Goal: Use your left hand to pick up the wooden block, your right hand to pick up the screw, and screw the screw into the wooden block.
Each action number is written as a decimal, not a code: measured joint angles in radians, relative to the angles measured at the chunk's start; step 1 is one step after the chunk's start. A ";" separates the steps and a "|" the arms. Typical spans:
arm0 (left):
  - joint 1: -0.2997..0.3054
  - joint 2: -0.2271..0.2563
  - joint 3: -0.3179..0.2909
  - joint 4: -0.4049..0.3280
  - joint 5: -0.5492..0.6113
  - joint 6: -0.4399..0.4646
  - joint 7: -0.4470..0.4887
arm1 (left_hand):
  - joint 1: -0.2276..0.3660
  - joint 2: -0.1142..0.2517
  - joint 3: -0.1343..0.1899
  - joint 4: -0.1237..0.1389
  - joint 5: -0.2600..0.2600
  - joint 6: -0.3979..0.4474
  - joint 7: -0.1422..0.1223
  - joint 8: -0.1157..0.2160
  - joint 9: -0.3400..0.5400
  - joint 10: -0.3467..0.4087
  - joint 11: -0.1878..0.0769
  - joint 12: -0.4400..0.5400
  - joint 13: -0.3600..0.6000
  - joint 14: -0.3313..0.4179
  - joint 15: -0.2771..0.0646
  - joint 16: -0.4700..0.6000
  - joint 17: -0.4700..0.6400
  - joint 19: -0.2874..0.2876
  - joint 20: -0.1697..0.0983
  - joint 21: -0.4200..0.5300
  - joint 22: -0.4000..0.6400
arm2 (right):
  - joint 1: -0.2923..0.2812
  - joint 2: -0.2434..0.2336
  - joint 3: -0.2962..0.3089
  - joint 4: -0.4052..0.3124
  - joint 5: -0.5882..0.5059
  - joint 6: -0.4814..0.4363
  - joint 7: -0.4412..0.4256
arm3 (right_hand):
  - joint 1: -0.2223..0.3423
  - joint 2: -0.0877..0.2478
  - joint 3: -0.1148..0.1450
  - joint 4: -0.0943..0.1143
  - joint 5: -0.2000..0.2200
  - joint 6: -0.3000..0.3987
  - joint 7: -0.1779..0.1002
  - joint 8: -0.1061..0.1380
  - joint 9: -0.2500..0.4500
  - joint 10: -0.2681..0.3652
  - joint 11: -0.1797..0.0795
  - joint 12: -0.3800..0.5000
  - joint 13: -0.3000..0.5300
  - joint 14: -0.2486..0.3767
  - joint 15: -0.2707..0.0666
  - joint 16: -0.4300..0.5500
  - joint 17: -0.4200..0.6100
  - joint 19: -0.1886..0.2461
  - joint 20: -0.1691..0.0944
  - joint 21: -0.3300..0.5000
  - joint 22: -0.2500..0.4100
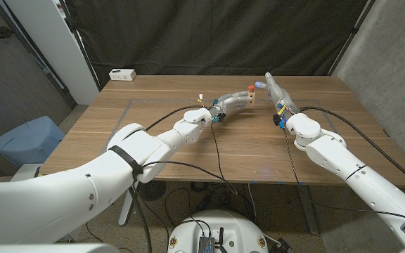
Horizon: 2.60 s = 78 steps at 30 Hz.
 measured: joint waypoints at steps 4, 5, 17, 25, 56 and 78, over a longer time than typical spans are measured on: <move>-0.001 -0.001 0.001 0.000 0.000 0.003 0.002 | 0.000 0.000 0.000 0.000 0.000 0.000 0.000 0.000 0.000 0.000 0.000 0.000 0.000 0.000 0.000 0.000 0.000 0.000 0.000 0.000 0.000 | -0.003 -0.002 0.000 -0.004 -0.001 -0.002 0.000 | 0.000 0.000 0.004 0.004 0.004 0.004 0.004 0.000 0.000 0.000 0.000 0.000 0.000 0.000 0.000 0.000 0.000 0.000 0.000 0.000 0.000; -0.001 -0.001 0.002 0.000 0.001 0.004 0.003 | 0.000 0.000 0.001 0.001 0.000 0.000 0.000 0.000 0.000 0.000 0.000 0.000 0.000 0.000 0.000 0.000 0.000 0.000 0.000 0.000 0.000 | -0.003 -0.002 -0.001 -0.005 -0.001 -0.003 0.000 | 0.000 0.001 0.004 0.004 0.004 0.004 0.004 0.000 0.000 0.000 0.000 0.000 0.000 0.000 0.000 0.000 0.000 0.000 0.000 0.000 0.000; -0.004 -0.004 0.006 0.001 0.002 0.015 0.010 | 0.000 0.000 0.003 0.001 0.000 0.000 0.000 0.000 0.000 -0.001 0.001 0.000 0.000 0.000 0.000 0.000 0.000 0.000 0.000 0.000 0.000 | -0.007 -0.007 -0.003 -0.016 -0.003 -0.013 0.000 | -0.005 0.001 0.004 0.004 0.004 0.007 0.000 0.000 0.000 0.000 0.000 0.000 0.000 0.000 0.000 0.000 0.000 0.000 0.000 0.000 0.000; -0.005 -0.005 0.008 0.001 0.003 0.020 0.013 | 0.000 0.000 0.003 0.001 0.000 0.000 0.000 0.000 -0.001 -0.001 0.001 -0.001 0.000 0.000 0.000 0.000 0.000 0.000 0.000 0.000 0.000 | -0.011 -0.010 -0.005 -0.023 -0.005 -0.018 0.001 | -0.008 -0.003 0.004 0.004 0.006 0.009 -0.002 0.000 0.000 0.000 0.000 0.000 0.000 0.000 0.000 0.000 0.000 0.000 0.000 0.000 0.000; -0.001 -0.003 0.007 0.001 0.001 0.001 -0.004 | 0.000 0.000 0.001 -0.001 0.000 0.000 0.000 0.000 0.000 -0.003 0.002 0.001 0.000 0.000 0.000 0.000 0.000 0.000 0.000 0.000 0.000 | -0.049 -0.025 0.005 -0.083 -0.017 -0.039 -0.033 | -0.008 -0.003 0.013 0.002 0.011 0.012 0.002 0.000 0.000 -0.002 -0.009 0.004 0.000 0.000 0.000 0.008 0.000 0.000 0.000 0.000 0.000; 0.003 -0.001 0.003 0.000 -0.001 -0.004 -0.013 | 0.000 0.000 0.003 0.001 0.000 0.000 0.000 0.000 -0.001 0.000 0.000 0.000 -0.001 0.000 0.000 0.000 0.000 0.000 0.000 0.000 0.000 | -0.068 -0.032 0.011 -0.118 -0.026 -0.062 -0.053 | -0.014 -0.004 0.020 0.003 0.011 0.016 -0.002 0.000 0.000 -0.002 -0.009 0.004 0.000 0.000 0.000 0.008 0.000 0.000 0.000 0.000 0.000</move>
